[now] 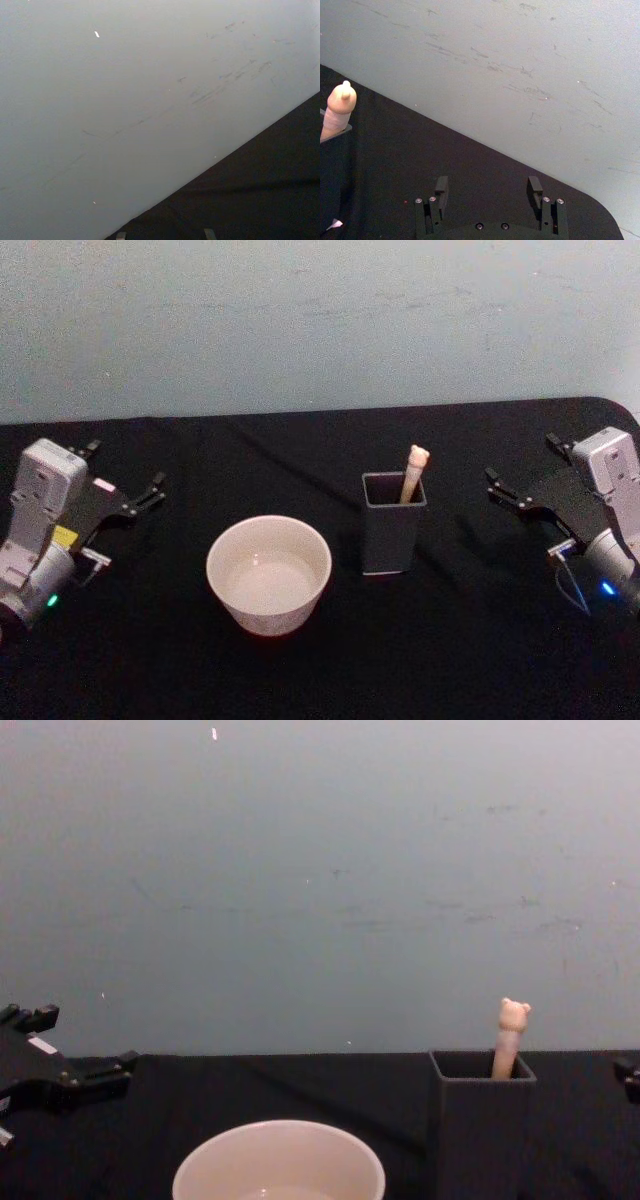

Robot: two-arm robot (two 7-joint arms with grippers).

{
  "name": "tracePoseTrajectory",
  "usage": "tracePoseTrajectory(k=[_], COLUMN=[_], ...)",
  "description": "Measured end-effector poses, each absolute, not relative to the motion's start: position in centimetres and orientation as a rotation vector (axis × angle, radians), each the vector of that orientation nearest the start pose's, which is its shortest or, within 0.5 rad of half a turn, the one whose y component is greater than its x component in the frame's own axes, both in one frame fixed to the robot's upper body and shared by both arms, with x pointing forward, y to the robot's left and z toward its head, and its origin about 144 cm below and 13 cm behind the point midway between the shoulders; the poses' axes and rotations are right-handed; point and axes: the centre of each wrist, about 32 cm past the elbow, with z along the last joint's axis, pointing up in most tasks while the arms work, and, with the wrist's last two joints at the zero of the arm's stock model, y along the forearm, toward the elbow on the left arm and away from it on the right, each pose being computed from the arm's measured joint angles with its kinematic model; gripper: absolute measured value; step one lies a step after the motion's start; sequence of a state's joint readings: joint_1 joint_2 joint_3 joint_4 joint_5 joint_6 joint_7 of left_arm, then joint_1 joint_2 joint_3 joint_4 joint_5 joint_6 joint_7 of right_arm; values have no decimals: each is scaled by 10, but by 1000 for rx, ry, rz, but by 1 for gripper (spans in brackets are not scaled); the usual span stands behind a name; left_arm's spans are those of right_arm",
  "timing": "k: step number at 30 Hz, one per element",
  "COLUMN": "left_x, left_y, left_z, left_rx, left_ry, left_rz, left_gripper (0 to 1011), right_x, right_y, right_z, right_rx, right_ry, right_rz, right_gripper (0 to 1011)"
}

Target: Pick up the stirring spoon with one hand, stir inside the cup, then place it back in its original position.

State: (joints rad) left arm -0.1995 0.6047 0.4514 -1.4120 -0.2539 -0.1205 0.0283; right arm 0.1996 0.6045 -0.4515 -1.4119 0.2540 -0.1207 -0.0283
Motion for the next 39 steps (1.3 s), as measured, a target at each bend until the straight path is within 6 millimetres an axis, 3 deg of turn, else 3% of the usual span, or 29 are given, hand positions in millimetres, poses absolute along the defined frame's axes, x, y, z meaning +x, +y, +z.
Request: tracePoseTrajectory(k=[39], left_x=[489], left_y=[310], left_z=[1140], left_rx=[304], left_ry=[-285], left_rz=[1248], left_gripper=[1001], right_x=[491], right_y=[-310], right_z=[1141], right_rx=[-296], right_ry=[-280], right_rz=[-1250], right_gripper=[1003])
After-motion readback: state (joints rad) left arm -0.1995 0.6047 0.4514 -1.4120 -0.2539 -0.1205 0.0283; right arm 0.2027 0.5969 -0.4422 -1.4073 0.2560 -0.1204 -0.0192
